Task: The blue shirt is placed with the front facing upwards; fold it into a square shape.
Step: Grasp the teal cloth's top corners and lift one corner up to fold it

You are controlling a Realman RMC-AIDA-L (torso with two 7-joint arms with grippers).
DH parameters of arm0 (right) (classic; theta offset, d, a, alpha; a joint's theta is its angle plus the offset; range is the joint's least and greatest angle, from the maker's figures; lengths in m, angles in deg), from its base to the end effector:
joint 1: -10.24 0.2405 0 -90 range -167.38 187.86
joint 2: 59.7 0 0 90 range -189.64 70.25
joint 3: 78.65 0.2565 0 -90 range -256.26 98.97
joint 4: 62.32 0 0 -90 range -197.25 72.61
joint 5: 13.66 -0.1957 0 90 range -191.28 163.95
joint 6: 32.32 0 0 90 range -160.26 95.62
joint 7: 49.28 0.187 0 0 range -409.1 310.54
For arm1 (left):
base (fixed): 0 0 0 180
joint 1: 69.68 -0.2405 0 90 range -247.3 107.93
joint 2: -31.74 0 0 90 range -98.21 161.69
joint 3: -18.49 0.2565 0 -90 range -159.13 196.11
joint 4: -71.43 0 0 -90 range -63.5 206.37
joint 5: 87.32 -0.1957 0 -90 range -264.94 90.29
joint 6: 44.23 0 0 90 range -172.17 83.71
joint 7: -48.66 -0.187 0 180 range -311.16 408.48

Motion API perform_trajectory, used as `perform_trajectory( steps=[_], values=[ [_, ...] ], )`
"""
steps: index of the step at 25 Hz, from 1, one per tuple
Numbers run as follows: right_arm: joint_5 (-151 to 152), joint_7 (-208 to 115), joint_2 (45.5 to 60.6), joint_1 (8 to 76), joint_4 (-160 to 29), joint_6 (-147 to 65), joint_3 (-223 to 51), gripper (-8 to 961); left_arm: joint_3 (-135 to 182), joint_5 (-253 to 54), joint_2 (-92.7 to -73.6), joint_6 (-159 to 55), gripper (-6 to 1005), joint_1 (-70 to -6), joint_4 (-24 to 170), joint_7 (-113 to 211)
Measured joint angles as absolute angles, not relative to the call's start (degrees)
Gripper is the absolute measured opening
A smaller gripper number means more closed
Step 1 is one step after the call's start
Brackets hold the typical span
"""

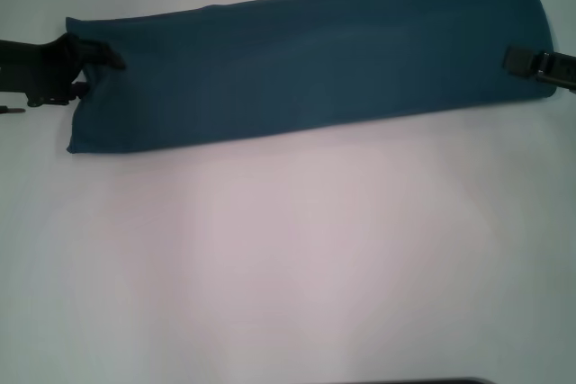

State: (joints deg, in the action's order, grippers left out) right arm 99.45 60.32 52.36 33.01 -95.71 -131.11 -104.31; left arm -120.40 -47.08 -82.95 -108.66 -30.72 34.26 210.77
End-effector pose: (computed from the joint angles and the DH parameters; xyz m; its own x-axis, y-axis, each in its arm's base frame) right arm 0.2923 0.3036 0.0348 0.2409 -0.7240 -0.6464 -0.8656 -0.4615 0.1943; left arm -0.3060 0.4075 -0.0122 -0.1296 0.8585 0.4962 0.9742 0.2036 -0.0978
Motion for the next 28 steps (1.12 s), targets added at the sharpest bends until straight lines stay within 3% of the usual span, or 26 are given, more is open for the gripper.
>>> perform_trajectory(
  steps=[28],
  values=[
    [99.4,60.3,52.36,33.0,-95.7,-131.0,-104.2,945,-119.9,-50.0,-83.81,-109.2,680,-31.1,31.9,212.7]
  ],
)
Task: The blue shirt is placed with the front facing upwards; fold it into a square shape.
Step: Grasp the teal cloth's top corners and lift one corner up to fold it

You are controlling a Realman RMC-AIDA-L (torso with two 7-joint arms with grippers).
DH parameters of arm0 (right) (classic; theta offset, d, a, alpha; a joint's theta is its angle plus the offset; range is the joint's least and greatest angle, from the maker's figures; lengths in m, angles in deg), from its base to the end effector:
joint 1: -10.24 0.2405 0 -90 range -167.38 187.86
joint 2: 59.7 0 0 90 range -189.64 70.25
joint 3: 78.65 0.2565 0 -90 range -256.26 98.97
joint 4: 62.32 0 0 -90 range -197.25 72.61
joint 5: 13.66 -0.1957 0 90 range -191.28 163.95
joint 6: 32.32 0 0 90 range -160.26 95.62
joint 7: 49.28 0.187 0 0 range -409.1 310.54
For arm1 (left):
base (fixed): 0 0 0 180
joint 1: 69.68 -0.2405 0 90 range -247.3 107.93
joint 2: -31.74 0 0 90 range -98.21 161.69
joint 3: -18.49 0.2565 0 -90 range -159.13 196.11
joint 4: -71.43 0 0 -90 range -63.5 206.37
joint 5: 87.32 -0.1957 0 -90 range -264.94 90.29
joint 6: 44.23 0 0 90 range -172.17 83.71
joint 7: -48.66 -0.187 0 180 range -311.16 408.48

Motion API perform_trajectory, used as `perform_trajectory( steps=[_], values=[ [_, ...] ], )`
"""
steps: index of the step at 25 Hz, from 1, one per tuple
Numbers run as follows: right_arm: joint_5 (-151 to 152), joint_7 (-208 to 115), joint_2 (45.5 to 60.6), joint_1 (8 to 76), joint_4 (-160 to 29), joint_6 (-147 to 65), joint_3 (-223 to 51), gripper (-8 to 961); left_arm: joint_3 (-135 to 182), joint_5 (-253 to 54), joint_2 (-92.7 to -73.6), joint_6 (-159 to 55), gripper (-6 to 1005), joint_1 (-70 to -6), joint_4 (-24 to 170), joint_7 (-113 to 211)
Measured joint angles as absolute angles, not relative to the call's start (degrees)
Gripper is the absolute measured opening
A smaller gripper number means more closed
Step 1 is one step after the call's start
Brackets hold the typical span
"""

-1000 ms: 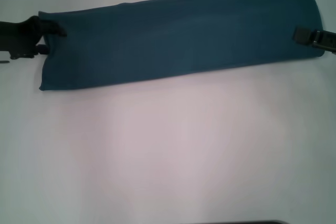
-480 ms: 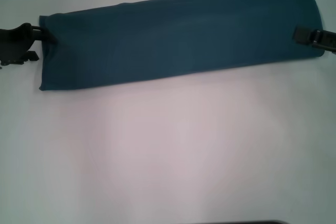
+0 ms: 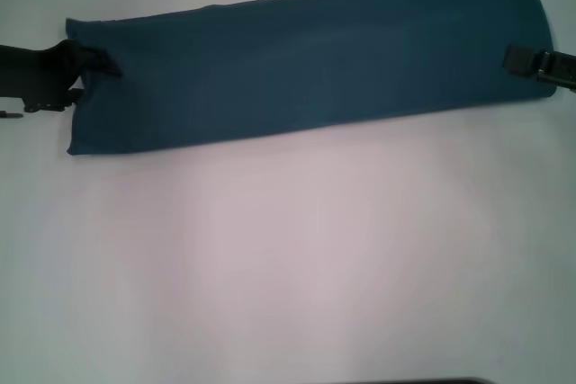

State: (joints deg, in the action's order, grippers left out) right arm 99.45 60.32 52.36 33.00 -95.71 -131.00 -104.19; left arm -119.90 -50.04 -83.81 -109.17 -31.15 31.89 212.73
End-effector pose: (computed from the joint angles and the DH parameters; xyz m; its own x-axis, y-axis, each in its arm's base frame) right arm 0.2927 0.3039 0.0351 0.2395 -0.7227 -0.6483 -0.8667 -0.4601 0.1928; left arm -0.3090 0.4044 -0.0121 -0.1228 0.8624 0.4910 0.9673 0.2147 -0.1353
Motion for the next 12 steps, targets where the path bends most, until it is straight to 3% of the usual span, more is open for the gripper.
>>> perform_trajectory(
  steps=[12],
  values=[
    [99.4,60.0,52.29,32.6,-95.7,-130.9,-104.2,944,-120.3,-45.9,-83.03,-114.5,678,-29.1,31.9,211.7]
  ],
)
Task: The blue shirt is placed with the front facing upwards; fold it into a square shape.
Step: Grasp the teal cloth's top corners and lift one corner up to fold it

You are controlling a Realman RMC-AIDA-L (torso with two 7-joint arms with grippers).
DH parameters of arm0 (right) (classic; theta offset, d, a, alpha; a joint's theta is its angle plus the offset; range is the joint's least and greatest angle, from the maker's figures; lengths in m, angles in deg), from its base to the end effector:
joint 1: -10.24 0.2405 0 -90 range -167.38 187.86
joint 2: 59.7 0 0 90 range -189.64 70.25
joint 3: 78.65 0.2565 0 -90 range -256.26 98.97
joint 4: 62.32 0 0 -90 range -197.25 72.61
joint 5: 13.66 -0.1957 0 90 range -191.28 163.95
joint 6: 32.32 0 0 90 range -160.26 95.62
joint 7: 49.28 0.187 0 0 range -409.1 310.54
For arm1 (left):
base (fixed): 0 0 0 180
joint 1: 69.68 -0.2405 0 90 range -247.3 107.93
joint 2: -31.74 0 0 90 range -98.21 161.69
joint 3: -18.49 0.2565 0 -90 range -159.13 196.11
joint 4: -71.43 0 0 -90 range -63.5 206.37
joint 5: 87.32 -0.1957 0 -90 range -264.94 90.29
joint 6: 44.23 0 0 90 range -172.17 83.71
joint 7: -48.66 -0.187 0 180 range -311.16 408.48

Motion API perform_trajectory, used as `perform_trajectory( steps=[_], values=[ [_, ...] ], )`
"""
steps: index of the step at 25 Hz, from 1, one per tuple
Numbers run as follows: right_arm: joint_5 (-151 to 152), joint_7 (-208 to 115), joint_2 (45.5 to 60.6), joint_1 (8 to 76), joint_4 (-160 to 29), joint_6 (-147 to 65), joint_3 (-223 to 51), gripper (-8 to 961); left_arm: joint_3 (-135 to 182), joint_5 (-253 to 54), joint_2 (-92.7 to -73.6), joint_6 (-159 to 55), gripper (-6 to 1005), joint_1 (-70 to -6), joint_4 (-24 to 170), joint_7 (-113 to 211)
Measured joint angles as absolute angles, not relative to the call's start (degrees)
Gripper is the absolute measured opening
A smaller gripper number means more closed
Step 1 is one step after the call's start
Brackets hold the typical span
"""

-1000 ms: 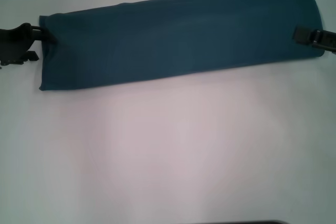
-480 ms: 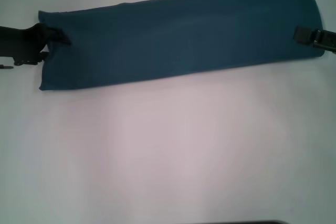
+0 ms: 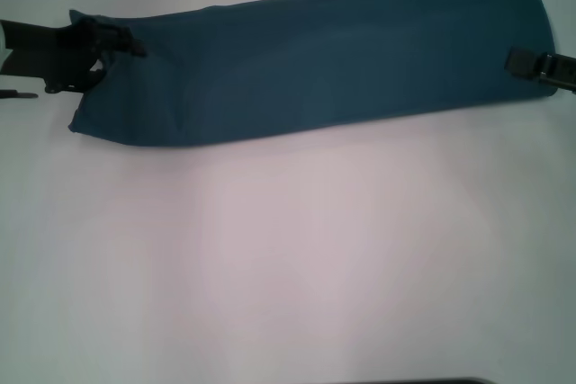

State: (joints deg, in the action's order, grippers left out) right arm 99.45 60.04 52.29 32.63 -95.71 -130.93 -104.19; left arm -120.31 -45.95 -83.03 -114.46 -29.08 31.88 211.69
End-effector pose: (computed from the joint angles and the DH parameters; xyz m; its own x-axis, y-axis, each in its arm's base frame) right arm 0.2951 0.3023 0.0356 0.2396 -0.7215 -0.6496 -0.8692 -0.4575 0.1876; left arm -0.2792 0.4093 -0.0123 -0.1115 0.8894 0.4434 0.9868 0.1517 -0.0562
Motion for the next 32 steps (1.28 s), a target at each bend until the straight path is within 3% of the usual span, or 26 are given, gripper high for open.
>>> perform_trajectory(
  steps=[7,16,32],
  values=[
    [99.4,59.8,52.27,32.6,-95.7,-130.9,-104.2,944,-119.7,-46.9,-81.25,-114.9,677,-27.2,35.2,211.7],
    [99.4,59.9,52.27,32.3,-95.7,-130.7,-104.1,944,-116.8,-49.1,-80.60,-118.6,675,-24.1,34.1,210.7],
    [99.4,60.3,52.27,32.1,-95.7,-131.1,-104.3,944,-116.7,-50.9,-80.80,-120.4,51,-24.4,33.1,210.8]
  ],
)
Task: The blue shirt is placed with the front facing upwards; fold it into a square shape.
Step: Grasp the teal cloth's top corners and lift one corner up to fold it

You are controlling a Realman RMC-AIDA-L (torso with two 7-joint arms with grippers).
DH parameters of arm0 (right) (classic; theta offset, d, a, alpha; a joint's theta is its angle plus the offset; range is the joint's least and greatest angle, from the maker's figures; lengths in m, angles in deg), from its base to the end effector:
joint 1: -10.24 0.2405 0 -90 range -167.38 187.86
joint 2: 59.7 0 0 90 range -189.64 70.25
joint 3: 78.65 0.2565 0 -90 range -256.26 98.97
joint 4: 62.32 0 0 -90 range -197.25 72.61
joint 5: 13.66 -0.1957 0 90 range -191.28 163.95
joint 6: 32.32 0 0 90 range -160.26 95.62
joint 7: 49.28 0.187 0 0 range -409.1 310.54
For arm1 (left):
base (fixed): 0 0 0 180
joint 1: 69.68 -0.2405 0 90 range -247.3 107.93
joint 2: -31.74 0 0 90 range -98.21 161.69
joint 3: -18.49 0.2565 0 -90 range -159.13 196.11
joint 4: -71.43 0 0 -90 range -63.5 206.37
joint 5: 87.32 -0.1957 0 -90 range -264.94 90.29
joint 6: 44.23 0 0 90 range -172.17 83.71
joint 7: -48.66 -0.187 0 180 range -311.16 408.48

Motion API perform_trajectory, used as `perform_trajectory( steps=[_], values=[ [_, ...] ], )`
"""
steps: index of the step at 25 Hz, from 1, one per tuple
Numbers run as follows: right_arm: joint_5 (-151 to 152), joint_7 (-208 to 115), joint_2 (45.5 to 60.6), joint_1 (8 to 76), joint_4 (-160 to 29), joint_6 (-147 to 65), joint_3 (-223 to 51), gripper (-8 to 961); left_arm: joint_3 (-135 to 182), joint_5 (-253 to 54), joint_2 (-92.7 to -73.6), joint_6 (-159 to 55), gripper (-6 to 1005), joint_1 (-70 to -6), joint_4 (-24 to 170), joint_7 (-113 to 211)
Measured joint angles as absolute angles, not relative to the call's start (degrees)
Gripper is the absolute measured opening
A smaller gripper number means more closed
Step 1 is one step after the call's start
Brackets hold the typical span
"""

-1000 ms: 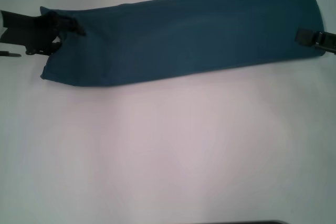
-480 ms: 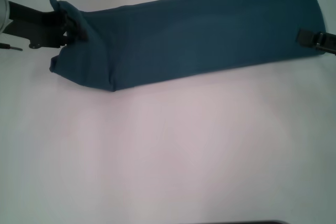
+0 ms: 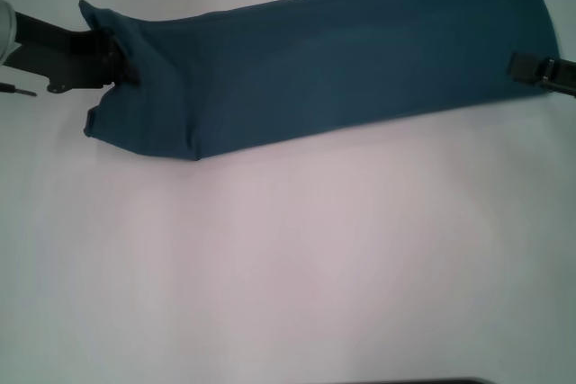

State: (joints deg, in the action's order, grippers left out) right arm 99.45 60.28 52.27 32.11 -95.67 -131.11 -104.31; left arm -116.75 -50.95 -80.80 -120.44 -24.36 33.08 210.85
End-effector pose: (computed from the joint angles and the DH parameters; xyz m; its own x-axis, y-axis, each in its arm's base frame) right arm 0.2973 0.2990 0.0353 0.2305 -0.7273 -0.6465 -0.8729 -0.4482 0.1929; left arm -0.2624 0.4086 -0.0123 0.0191 0.9539 0.2995 0.9834 0.0361 -0.1778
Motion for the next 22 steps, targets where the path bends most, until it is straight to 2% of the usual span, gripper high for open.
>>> perform_trajectory(
  steps=[7,18,22],
  values=[
    [99.4,60.3,52.27,32.1,-95.6,-131.1,-104.3,944,-117.5,-49.7,-80.40,-123.5,48,-26.4,28.7,211.1],
    [99.4,61.0,52.36,32.0,-95.4,-131.2,-104.1,944,-119.2,-56.8,-76.98,-122.9,49,-30.6,25.5,214.8],
    [99.4,61.0,52.36,32.0,-95.2,-131.2,-104.0,944,-122.1,-60.3,-76.57,-122.1,48,-30.9,25.2,214.9]
  ],
)
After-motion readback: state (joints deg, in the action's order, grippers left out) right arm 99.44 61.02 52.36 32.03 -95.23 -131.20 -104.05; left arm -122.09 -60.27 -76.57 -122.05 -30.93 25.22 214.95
